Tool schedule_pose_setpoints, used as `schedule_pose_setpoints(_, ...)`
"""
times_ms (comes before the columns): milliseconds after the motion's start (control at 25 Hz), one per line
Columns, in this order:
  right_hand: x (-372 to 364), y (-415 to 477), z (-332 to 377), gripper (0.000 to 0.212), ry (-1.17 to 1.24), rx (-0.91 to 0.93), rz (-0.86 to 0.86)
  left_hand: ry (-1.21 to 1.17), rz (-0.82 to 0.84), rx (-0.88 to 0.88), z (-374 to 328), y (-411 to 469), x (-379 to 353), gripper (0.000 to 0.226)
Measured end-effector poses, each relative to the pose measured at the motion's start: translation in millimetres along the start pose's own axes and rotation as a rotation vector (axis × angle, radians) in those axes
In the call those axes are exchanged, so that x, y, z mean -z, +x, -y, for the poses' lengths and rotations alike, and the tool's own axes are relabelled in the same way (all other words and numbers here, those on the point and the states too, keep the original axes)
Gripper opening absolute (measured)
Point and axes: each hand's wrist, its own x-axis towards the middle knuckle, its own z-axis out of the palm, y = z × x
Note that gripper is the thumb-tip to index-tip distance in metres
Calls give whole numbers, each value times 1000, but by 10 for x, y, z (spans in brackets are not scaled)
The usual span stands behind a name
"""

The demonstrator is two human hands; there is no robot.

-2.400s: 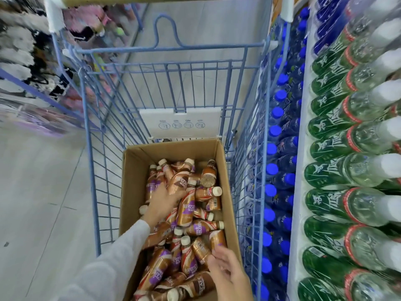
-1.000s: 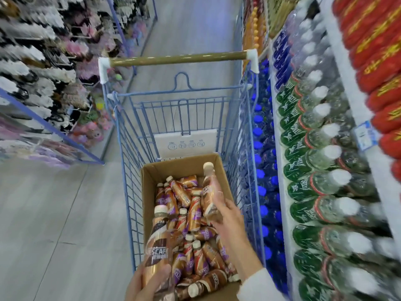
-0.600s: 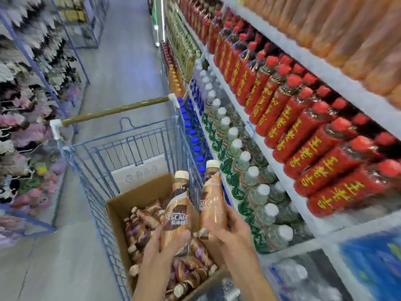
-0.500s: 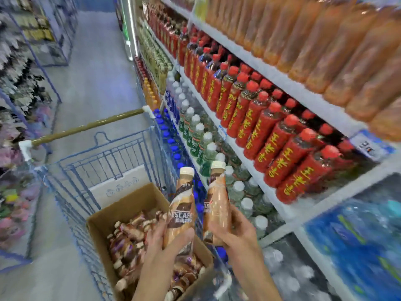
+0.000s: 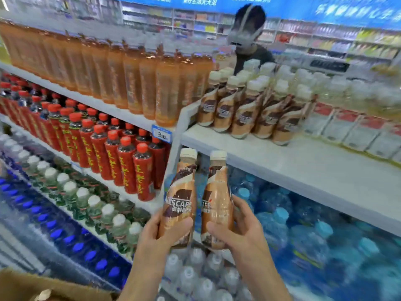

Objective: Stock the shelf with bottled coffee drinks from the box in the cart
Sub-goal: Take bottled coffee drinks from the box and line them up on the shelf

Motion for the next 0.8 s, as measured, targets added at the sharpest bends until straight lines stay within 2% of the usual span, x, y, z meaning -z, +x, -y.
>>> schedule_pose_setpoints(200, 977, -203, 495, 92, -19, 104, -197, 69, 203, -98, 84, 19, -1185, 57)
schedule_pose_setpoints(440, 1944, -199, 1135, 77, -142, 306, -323, 189, 402, -205, 48, 175, -2463, 49)
schedule_pose_setpoints(680, 2541, 246, 1378, 72, -293, 378, -367, 330, 483, -300, 22, 588, -3133, 39)
schedule_pose_setpoints(800, 2679, 424, 1284, 74, -337, 377, -388, 441, 521, -335, 31, 811, -3234, 42)
